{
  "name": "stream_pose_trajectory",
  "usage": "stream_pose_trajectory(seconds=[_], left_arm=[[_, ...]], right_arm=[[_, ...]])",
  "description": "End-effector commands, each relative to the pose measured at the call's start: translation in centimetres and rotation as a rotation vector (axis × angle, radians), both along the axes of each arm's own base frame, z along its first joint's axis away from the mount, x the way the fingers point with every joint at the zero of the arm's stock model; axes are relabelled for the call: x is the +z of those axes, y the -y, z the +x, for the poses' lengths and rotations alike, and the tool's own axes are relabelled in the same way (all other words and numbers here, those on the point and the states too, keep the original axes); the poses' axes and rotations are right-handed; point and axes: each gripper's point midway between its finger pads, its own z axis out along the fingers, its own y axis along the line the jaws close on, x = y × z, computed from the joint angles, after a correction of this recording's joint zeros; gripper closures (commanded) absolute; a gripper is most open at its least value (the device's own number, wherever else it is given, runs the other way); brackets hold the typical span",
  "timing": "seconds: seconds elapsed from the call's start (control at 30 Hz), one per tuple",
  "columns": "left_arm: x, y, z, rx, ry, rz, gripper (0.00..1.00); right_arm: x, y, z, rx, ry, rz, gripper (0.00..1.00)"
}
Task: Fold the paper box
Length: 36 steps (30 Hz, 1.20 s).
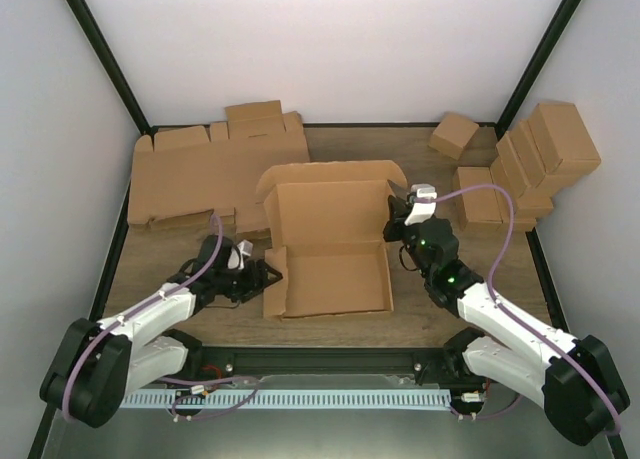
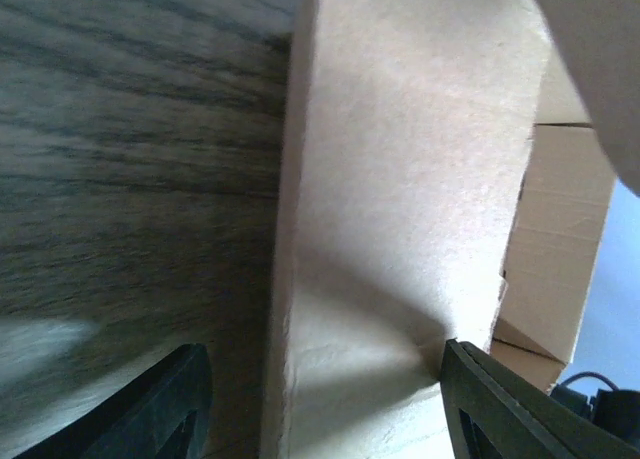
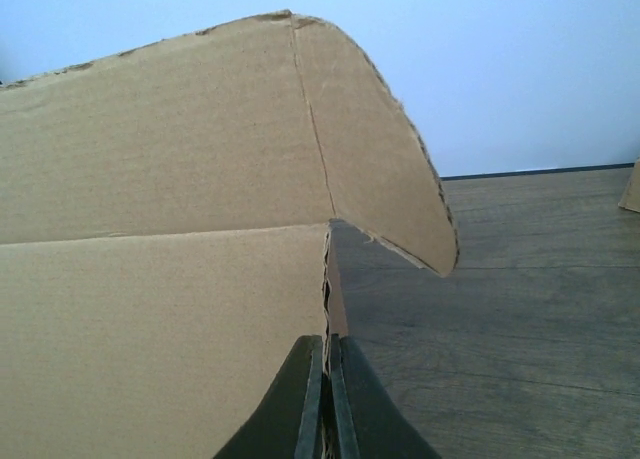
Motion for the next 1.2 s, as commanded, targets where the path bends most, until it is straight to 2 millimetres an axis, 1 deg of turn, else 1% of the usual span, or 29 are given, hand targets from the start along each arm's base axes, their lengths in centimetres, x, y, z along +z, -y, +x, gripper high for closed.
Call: stream_pose_trajectory(seconds=[0.0, 0.1, 0.2, 0.3, 0.43, 0.57, 0.73, 0.83, 0.9, 1.0, 1.07, 1.17], left_arm=[[2.2, 1.7, 1.0, -0.043, 0.063, -0.096, 0.38], [3.1, 2.3, 1.5, -0.058, 0.081, -0.114, 0.43], [3.7, 2.9, 1.6, -0.077, 0.095, -0.116, 0.45], [3.5, 3.3, 1.4, -0.091, 0.092, -0.072, 0.50], [2.8, 3.6, 1.6, -0.091, 0.096, 0.075, 0.60], [1.8, 2.7, 2.0, -0.044, 0.098, 0.222, 0.69], [0.9, 1.7, 2.3, 0.021, 0.103, 0.324, 0.81], [0.5, 1.0, 2.7, 0.052, 0.109, 0.403, 0.89], [0.4, 0.2, 3.2, 0.075, 0.119, 0.478, 0.96], [0.8, -1.0, 4.0, 0.116, 0.144, 0.576, 0.96], [1.2, -1.5, 4.6, 0.147, 0.167, 0.597, 0.96], [1.9, -1.0, 5.5, 0.184, 0.201, 0.566, 0.96]], right_arm=[[-1.1, -1.2, -0.3, 0.048, -0.073, -0.019, 0.99], [-1.2, -1.3, -0.3, 0.053, -0.084, -0.016, 0.99], [-1.1, -1.3, -0.5, 0.062, -0.083, -0.010, 0.99], [-1.2, -1.4, -0.7, 0.071, -0.089, -0.003, 0.99], [-1.4, -1.6, -0.8, 0.081, -0.107, 0.005, 0.99], [-2.0, -1.8, -1.2, 0.102, -0.127, 0.011, 0.99], [-3.3, -1.5, -2.2, 0.114, -0.164, 0.012, 0.99], [-3.7, -1.6, -2.9, 0.137, -0.189, 0.019, 0.99], [-4.0, -1.6, -3.2, 0.142, -0.212, 0.022, 0.99], [-4.5, -1.5, -3.6, 0.143, -0.248, 0.024, 0.99], [-5.0, -1.7, -3.9, 0.155, -0.266, 0.032, 0.99], [-6.0, -2.0, -4.3, 0.165, -0.316, 0.069, 0.99]])
